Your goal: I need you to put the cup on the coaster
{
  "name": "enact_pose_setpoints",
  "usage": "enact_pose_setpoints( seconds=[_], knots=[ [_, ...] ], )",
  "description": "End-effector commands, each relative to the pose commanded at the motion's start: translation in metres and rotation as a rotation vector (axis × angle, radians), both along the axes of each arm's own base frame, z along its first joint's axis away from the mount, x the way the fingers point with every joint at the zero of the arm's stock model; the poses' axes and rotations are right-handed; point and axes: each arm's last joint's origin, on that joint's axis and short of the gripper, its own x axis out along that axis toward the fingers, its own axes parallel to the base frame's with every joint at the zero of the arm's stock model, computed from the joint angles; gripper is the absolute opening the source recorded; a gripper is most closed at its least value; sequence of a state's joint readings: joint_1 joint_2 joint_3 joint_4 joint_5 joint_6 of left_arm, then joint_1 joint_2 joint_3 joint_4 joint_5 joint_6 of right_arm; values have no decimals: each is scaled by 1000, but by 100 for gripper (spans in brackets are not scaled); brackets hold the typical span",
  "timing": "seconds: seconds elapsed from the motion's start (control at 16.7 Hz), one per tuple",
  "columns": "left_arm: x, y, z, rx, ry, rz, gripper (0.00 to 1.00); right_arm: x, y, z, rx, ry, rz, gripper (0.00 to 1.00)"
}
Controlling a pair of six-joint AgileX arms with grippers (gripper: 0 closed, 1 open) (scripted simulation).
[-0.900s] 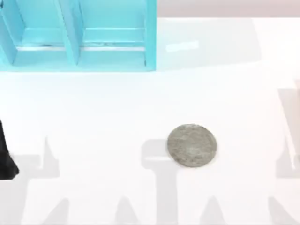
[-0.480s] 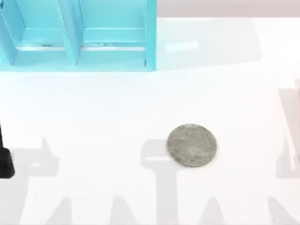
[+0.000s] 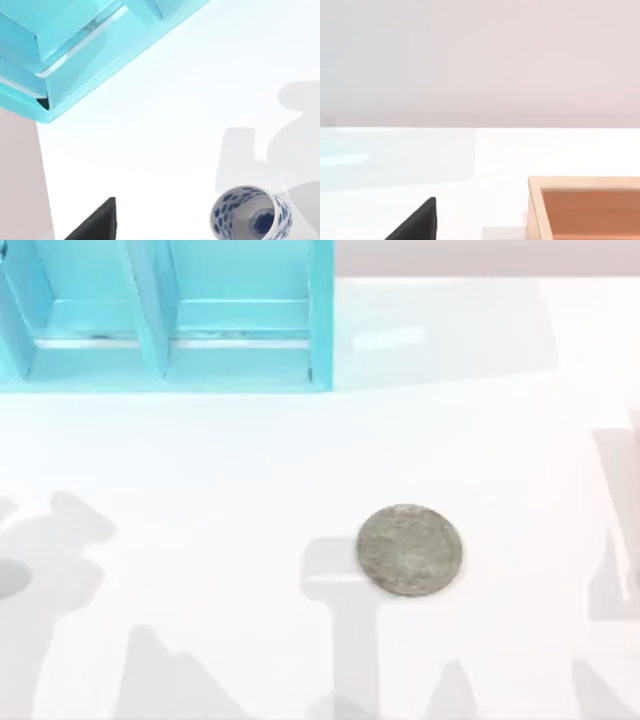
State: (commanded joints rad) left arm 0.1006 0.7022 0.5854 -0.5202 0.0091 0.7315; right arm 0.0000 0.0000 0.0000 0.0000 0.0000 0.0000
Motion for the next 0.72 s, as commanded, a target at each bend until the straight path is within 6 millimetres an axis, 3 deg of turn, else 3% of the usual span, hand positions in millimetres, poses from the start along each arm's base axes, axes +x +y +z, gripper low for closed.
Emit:
enact_pose_setpoints(
  seconds=[0.3,0.72],
  knots=[
    [57,19,19,255,416,-277,100,0,0,0,0,0,0,100],
    [127,47,5,372,818,-749,100,0,0,0,0,0,0,100]
  ],
)
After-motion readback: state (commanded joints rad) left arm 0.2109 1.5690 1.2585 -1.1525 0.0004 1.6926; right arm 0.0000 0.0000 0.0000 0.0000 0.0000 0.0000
